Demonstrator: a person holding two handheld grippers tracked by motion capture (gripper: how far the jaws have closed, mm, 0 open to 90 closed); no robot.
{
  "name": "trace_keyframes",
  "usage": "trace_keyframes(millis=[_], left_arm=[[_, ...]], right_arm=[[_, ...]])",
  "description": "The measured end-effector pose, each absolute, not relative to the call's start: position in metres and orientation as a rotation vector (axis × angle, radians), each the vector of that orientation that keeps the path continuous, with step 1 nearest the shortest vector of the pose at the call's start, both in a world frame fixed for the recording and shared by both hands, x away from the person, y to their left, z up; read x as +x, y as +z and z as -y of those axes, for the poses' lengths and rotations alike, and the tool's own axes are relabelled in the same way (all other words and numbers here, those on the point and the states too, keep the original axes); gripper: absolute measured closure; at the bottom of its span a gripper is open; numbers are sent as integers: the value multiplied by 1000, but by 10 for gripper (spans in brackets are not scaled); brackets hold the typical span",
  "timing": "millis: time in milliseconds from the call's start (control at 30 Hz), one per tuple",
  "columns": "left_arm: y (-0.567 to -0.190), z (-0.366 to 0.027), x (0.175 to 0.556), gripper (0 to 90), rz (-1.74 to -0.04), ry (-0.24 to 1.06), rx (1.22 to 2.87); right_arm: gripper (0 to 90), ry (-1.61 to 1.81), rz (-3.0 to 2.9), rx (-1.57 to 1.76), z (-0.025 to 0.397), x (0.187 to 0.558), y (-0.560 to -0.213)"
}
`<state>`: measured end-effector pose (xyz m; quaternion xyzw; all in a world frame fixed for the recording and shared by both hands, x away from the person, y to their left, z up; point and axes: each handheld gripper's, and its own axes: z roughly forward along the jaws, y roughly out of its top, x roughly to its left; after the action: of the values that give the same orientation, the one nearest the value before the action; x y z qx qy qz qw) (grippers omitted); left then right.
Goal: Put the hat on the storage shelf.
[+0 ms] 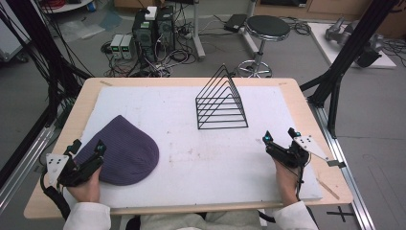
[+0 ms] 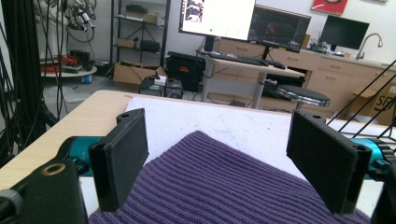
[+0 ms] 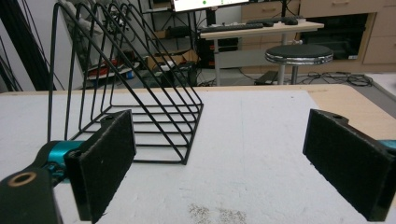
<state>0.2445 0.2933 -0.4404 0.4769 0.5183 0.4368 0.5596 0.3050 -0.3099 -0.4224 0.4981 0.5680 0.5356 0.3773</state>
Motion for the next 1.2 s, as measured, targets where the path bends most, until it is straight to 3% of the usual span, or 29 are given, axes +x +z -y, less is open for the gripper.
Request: trace_keyframes(millis=[633,1200], left_arm=[[-430,-287,245,205,-1148,1053,1203],[-415,-281,252,192,-1040,893,1399]], right_arm=[[86,1382,-1456,1280,310,305,-423],[87,1391,-1471,1273,309,305,-423]])
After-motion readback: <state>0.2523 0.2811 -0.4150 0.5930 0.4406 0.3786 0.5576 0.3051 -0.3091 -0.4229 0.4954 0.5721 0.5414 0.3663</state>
